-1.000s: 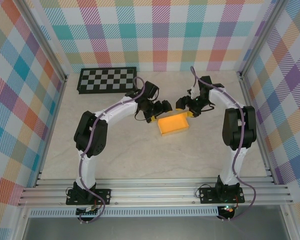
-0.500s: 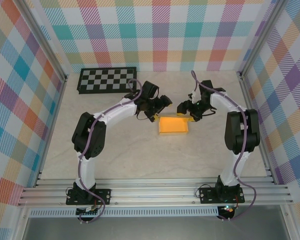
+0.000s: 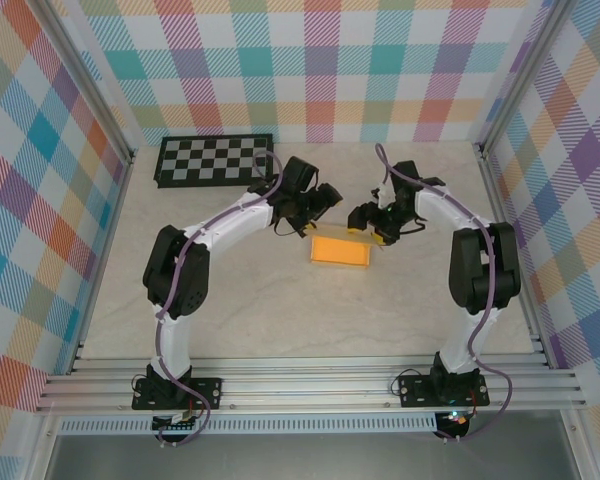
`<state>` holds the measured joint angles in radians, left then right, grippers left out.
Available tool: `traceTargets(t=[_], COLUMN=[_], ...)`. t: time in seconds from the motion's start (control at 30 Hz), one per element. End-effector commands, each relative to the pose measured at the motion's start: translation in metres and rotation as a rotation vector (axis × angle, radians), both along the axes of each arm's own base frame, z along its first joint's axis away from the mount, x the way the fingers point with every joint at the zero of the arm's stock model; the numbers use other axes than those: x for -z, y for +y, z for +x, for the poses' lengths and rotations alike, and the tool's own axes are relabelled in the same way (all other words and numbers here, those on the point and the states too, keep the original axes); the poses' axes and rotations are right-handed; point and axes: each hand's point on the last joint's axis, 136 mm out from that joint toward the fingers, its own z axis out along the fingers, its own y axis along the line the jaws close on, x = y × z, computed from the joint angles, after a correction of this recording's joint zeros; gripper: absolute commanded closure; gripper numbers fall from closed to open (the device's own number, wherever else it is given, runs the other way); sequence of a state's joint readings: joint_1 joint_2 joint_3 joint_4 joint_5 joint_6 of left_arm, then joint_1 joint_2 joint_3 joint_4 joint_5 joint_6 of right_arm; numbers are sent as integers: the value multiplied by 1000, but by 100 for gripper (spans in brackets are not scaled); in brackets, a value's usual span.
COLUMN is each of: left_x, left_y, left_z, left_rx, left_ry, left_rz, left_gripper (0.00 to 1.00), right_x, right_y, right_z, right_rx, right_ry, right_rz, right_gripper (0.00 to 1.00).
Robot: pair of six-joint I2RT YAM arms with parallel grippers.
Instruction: Fold the paper box
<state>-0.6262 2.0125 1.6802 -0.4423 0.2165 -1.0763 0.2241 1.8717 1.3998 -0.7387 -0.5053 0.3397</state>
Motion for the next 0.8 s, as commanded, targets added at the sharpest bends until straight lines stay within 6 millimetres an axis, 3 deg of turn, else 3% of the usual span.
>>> traceTargets(t=[0.0, 0.1, 0.2, 0.33, 0.4, 0.47, 0.57, 0.63, 0.77], left_x=[-2, 12, 7, -30, -61, -88, -110, -112, -102], left_y=[-2, 13, 41, 84, 97, 123, 168, 188, 188], left_z=[-20, -22, -18, -6, -3, -9, -37, -72, -144], left_rx=[138, 153, 183, 187, 224, 243, 243, 231, 266], left_ry=[-1, 36, 7, -111, -210, -291, -352, -390, -563], left_rz=[25, 42, 146, 252, 269, 393, 604, 635, 535], left_gripper=[11, 10, 9, 9, 10, 13, 16, 20, 31], right_x=[-18, -18, -21, -33, -51, -71, -93, -104, -119], right_y=[19, 11, 6, -3, -1, 2, 9, 12, 18], right_z=[4, 8, 11, 14, 16, 13, 0, -8, -28], right_rx=[-67, -54, -53, -60, -115, -209, -399, -460, -482], right_ry=[-38, -30, -33, -99, -220, -384, -648, -773, -938], right_rz=[46, 37, 25, -10, -6, -24, -103, -137, -117], right_gripper=[28, 27, 27, 27, 28, 33, 39, 42, 45])
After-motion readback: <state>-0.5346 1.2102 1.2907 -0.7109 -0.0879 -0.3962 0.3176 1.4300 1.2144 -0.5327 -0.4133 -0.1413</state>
